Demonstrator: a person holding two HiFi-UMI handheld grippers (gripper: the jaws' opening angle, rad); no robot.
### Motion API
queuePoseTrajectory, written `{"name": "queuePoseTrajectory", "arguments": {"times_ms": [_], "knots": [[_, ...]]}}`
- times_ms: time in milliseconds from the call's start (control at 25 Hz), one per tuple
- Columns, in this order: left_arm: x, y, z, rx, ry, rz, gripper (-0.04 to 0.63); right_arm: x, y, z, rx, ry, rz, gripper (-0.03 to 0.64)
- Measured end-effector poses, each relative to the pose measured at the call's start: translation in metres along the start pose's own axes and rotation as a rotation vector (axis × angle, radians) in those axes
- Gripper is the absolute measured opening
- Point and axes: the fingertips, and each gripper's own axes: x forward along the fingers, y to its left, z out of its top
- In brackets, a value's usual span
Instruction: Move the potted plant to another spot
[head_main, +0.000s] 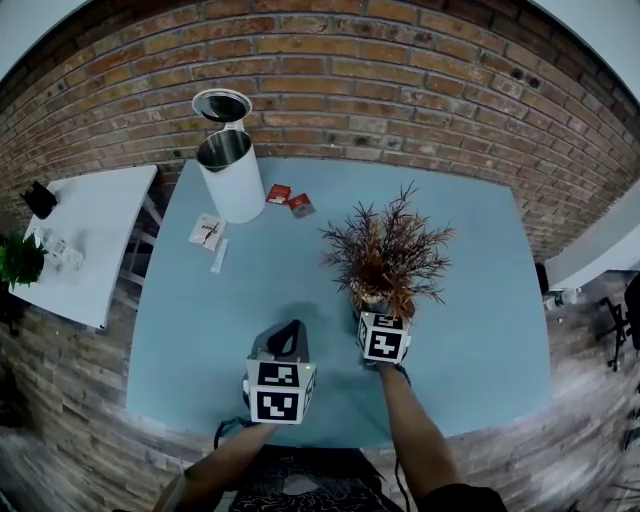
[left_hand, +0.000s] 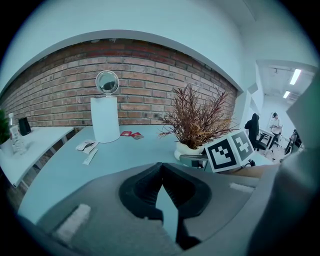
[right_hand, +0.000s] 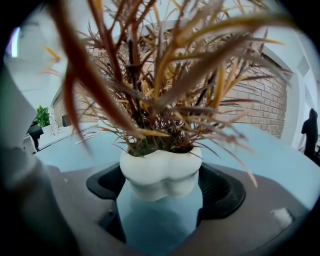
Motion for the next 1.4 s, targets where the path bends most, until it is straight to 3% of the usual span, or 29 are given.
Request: {"name": "queuePoseTrajectory", "arguments": {"times_ms": [1400], "knots": [[-0.031,0.082,-0.015,0.003,-0.01,-0.02,-0.006,0.009,0.118,0.006,-0.023,-0.001,0.031,0.453]]}}
